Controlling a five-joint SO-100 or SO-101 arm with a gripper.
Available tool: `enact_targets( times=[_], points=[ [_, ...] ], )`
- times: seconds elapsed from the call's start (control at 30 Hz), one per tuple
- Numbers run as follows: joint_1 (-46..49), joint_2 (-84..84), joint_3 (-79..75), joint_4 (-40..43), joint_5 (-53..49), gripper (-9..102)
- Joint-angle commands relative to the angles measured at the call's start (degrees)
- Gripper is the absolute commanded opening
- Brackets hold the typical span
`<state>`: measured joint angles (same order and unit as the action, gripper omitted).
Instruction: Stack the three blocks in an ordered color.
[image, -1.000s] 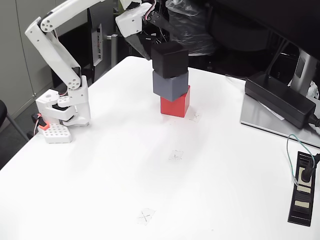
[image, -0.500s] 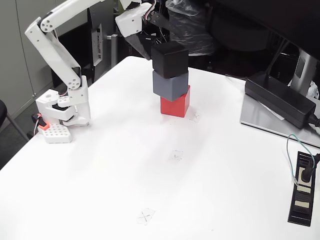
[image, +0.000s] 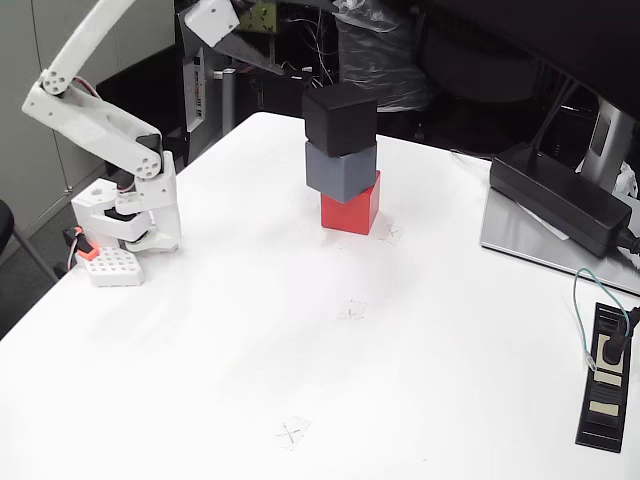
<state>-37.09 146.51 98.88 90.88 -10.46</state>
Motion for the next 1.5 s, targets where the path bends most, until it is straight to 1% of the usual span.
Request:
enact_targets(
  times=[0.0,0.1,0.3,0.43,0.5,0.67,0.9,0.97,1.13,1.3,1.47],
  points=[
    [1.05,4.83,-0.26,-0.18,0.35,36],
    [6.15,8.44,-0.26,-0.18,0.26,29],
    [22.06,14.15,-0.35,-0.26,-0.35,10],
    [30.76,15.91,-0.26,-0.44,-0.35,-1],
    [33.66,16.00,-0.18,-0.44,-0.26,-2],
    [37.35,16.08,-0.09,-0.35,-0.26,0],
    [36.83,16.35,5.19,-1.14,0.00,0],
    [36.83,17.75,8.35,-3.60,0.18,0],
    [36.83,28.21,18.98,-15.29,0.44,0],
    [36.74,36.91,34.45,-25.58,0.44,0],
    [36.65,41.48,50.54,-36.04,0.53,0]
  ],
)
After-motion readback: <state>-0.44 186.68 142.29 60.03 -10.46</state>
